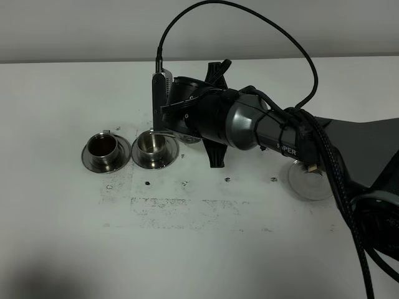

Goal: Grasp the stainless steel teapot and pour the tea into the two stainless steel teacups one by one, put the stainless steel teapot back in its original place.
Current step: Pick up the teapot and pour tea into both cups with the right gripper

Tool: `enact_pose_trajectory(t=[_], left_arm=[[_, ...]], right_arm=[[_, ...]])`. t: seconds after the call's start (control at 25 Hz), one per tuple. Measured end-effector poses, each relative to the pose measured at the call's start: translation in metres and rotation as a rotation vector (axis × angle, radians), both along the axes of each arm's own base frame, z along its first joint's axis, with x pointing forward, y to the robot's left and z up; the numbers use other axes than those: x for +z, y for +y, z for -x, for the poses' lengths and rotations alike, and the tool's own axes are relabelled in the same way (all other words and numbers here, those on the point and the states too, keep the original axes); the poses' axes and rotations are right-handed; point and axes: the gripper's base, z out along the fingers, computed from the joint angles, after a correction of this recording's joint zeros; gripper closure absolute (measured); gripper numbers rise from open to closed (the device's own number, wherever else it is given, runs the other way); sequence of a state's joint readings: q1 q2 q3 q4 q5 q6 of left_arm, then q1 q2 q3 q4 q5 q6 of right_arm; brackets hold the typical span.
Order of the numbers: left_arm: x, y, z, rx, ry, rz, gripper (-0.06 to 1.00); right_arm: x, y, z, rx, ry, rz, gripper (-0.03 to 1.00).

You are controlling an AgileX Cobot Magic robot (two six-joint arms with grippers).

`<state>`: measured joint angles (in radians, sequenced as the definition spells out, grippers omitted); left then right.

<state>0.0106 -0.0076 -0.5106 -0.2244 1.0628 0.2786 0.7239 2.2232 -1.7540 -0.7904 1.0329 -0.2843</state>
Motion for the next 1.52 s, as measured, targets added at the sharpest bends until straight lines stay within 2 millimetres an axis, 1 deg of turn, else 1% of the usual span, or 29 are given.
enact_pose_trajectory(t=[0.2, 0.48, 0.84, 1.52], left_arm=[[0.000, 0.000, 0.000, 0.000, 0.000, 0.000, 0.30], [0.000, 0.000, 0.000, 0.000, 0.000, 0.000, 0.30], [0.000, 0.000, 0.000, 0.000, 0.000, 0.000, 0.30], [0.000, 0.000, 0.000, 0.001, 0.001, 0.002, 0.30]], right_arm=[[0.000, 0.000, -0.002, 0.014, -0.016, 0.020, 0.80], [-0.012, 0.000, -0.005, 0.034, -0.021, 0.066, 0.80], [-0.008, 0.000, -0.009, 0.070, -0.068, 0.109, 0.80], [-0.007, 0.009, -0.004, 0.155, -0.062, 0.158, 0.80]])
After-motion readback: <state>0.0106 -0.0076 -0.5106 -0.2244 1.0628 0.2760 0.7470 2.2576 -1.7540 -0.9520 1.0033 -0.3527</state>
